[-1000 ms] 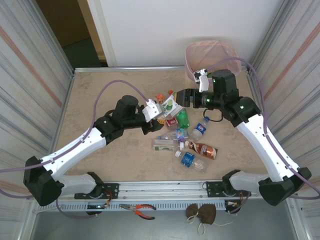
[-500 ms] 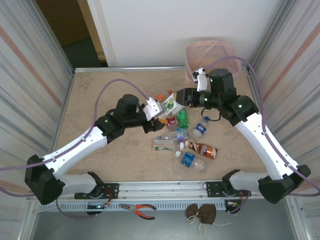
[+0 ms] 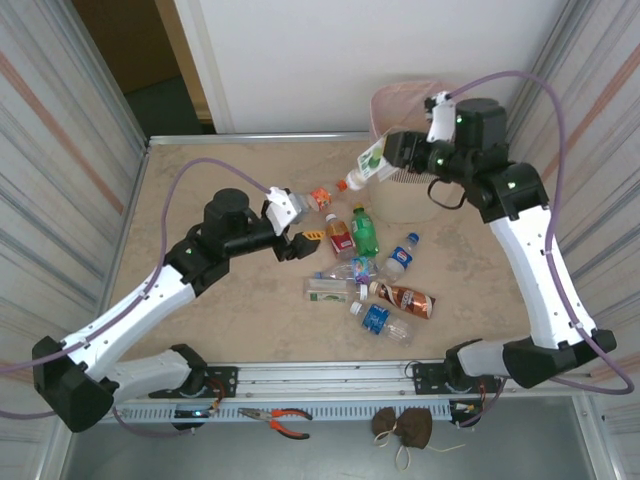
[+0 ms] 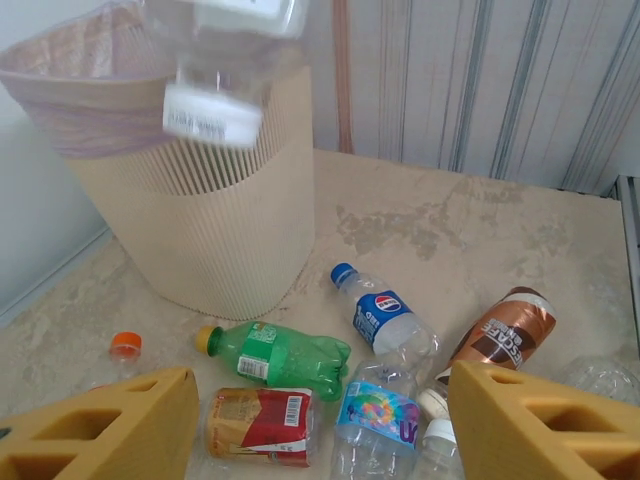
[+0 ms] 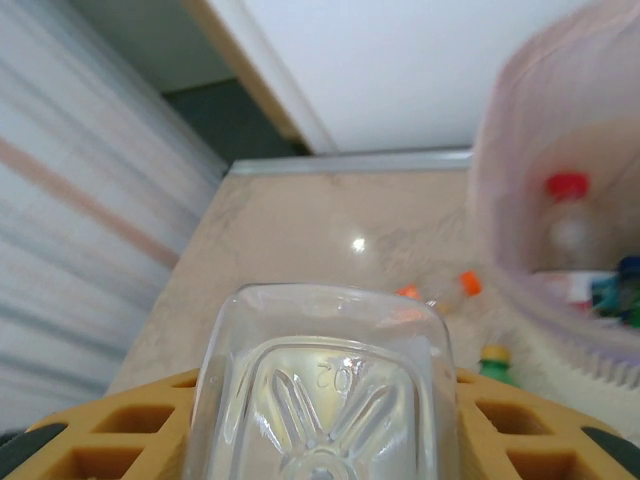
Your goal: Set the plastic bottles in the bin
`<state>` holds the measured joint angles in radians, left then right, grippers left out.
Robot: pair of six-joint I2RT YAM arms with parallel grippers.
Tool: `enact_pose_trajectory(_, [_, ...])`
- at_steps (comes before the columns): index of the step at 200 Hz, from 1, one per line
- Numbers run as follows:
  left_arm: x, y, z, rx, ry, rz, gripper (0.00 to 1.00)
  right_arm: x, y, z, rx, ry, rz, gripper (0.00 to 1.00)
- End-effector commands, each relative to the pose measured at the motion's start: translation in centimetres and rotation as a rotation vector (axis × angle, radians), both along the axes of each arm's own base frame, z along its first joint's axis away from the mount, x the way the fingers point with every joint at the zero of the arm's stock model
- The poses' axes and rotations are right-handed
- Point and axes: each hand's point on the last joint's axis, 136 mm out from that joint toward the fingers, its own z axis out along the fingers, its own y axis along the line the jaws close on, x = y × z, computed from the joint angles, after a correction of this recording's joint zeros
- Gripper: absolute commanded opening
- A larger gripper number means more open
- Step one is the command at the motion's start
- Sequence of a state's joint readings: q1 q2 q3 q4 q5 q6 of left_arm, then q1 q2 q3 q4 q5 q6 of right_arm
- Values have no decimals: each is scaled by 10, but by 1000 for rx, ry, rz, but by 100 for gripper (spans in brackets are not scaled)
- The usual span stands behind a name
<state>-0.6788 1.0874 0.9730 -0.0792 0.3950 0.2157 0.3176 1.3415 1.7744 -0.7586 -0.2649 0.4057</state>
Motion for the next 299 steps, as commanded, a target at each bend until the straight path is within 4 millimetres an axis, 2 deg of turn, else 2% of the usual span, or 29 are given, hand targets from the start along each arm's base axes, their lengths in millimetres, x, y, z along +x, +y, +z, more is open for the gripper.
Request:
enact_pose_trajectory(1, [-3,6,7,-41,4,7,67,16,-22,25,7,-64,-41,41])
enact_pose_trajectory(4, [-2,6,7,-41,4,9,67,20,-26,23,7,-57,-48,41])
enact_pose_trajectory(9, [-3,7,6,-41,5,11,67,22,-32,38,19,-92,-62,41])
enact_pose_trajectory(34, [-3,10,5,-42,9,16,67,47,-58,46,25,-106,-124,41])
enact_pose_trajectory(64, [-3,13,3,-40,12,27,67,80,-84,38,-1,-92,-184,41])
enact_pose_trajectory(83, [-3,15,3,-43,13,33,67,95,-92,29,-25,-73,-197,41])
enact_pose_trajectory(115, [-2,18,0,-43,18,43,67,124,-97,-6,-64,13,-187,41])
enact_pose_trajectory(160, [2,21,-5,-51,37,60,67,143,-89,-60,-124,126,-144,41])
enact_pose_trajectory(196, [4,23,-7,-49,42,65,68,147,-71,-106,-232,217,-81,41])
enact_pose_trajectory(254, [4,29,-8,-48,50,82,68,151,-52,-179,-384,370,-28,41])
enact_pose_trajectory(299, [3,32,-9,-46,52,88,68,156,-49,-227,-407,483,-8,42])
